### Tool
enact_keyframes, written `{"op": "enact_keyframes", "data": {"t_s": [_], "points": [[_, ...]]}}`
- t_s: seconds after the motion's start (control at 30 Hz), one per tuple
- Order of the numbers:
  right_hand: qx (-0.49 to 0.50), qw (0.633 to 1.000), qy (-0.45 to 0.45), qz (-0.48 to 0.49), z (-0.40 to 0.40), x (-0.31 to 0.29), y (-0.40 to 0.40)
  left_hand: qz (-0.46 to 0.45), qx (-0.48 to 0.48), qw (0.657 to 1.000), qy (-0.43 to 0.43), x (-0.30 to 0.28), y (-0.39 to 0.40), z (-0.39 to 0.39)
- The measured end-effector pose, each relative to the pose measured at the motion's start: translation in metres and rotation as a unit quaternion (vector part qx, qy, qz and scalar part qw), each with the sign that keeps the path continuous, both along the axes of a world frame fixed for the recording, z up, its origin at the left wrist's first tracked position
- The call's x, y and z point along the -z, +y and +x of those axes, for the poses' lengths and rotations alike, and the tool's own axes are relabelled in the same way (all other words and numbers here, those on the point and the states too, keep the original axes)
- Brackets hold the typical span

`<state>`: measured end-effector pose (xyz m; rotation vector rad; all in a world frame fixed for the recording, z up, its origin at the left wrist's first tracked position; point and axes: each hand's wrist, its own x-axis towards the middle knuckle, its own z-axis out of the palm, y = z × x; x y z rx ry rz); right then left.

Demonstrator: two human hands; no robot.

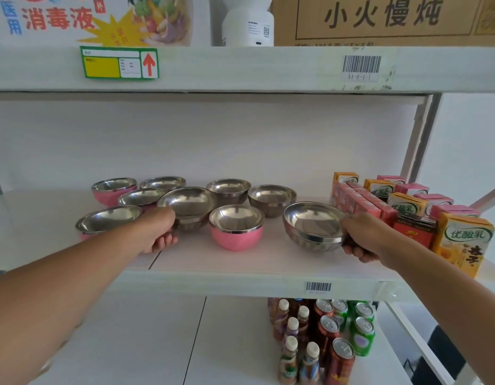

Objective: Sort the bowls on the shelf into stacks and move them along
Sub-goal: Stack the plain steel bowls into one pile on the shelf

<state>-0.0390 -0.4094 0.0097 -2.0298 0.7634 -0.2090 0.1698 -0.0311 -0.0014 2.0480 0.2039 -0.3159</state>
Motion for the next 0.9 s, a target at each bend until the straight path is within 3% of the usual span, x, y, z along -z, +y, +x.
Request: {"op": "enact_keyframes", "data": {"t_s": [0.3, 0.47, 0.67, 0.9], "points": [[0.001, 1.000, -0.003, 0.015, 0.006, -0.007, -0.003, 0.067, 0.018, 0.996, -0.064, -0.035, 0.010, 0.009], [-0.002, 0.999, 0.007, 0.036, 0.012, -0.012, -0.005, 0.037, 0.017, 0.997, -0.062, -0.051, 0.019, 0.009], [0.012, 0.997, -0.065, 0.048, 0.030, -0.027, -0.003, 0.015, 0.007, 0.998, -0.065, -0.058, 0.034, 0.007], [0.032, 0.998, -0.052, 0.028, 0.067, -0.057, 0.026, -0.004, 0.031, 0.997, -0.064, -0.051, 0.054, 0.007]]}}
